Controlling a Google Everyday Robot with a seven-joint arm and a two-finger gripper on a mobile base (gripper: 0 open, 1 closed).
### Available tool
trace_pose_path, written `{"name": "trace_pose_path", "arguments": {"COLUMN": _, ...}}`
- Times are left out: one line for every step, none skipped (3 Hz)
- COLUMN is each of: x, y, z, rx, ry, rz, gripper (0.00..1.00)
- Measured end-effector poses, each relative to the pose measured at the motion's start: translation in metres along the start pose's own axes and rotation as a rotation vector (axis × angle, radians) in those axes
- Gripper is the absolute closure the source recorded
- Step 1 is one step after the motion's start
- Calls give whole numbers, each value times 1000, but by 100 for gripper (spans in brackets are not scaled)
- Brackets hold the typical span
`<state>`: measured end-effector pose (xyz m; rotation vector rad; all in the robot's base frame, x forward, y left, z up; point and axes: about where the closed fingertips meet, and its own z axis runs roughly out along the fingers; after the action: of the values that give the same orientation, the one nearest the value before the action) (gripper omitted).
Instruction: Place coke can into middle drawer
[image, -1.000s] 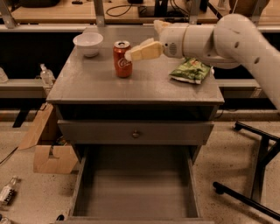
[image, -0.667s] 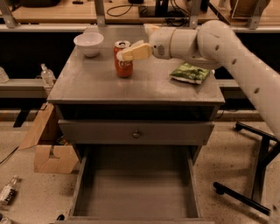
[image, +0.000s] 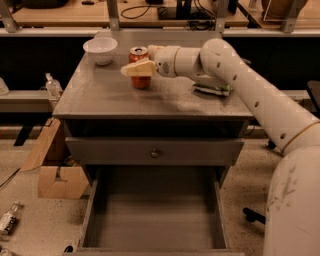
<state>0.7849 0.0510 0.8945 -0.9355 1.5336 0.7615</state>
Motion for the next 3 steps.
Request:
{"name": "trace_pose_path", "arguments": {"x": 11, "y": -2, "z": 20, "rx": -15, "ry": -23, "rz": 32, "gripper": 39}}
{"name": "trace_pose_path", "arguments": {"x": -2, "y": 17, "z": 31, "rx": -47, "ry": -58, "rz": 6, "gripper": 70}}
{"name": "trace_pose_path", "arguments": {"x": -33, "y": 72, "z": 9, "rx": -80, "ry": -121, "rz": -63, "gripper": 99}}
